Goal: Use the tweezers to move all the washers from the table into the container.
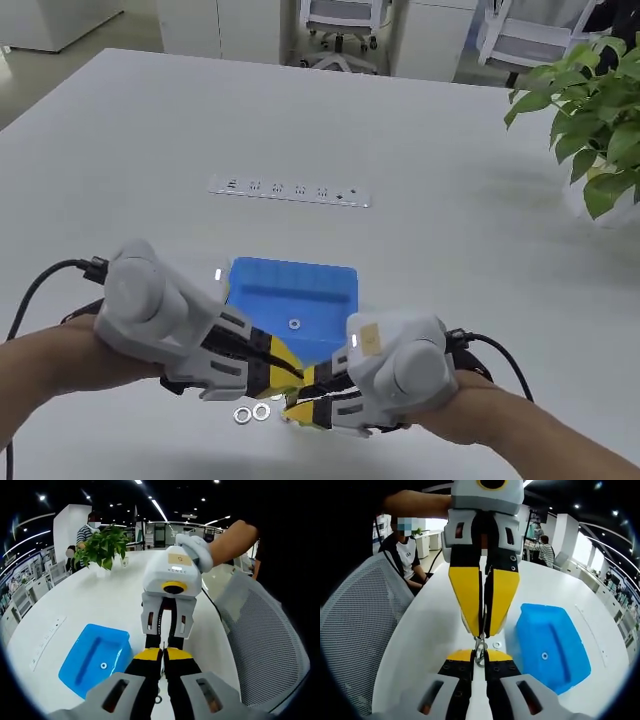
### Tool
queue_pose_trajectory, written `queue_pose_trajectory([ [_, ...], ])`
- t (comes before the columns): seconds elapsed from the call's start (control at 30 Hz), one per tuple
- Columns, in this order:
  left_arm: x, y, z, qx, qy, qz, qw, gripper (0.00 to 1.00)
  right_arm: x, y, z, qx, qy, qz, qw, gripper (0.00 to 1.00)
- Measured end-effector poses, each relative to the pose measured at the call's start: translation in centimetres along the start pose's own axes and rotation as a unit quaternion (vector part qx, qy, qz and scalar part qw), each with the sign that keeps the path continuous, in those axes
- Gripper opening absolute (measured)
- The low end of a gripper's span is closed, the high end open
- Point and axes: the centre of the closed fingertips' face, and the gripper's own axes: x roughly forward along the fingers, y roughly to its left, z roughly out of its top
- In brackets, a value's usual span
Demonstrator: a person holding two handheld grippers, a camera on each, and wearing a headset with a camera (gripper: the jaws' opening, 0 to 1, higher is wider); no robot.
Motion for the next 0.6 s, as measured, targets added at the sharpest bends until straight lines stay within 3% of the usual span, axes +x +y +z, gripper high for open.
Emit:
queue_pose_trajectory([
  [0.4,-1.4,-0.4,0.5,-0.021,-0.021,0.008,0.9995,0.24,-0.8,-0.3,1.4,-0.005,-0.006,-0.007,0.9999,0.09],
  [0.6,-2.2,0.1,-0.1,-0.046,-0.025,0.039,0.9979,0.44,-1.4,-0.5,2.1,-0.010,-0.007,-0.009,0.9999,0.09],
])
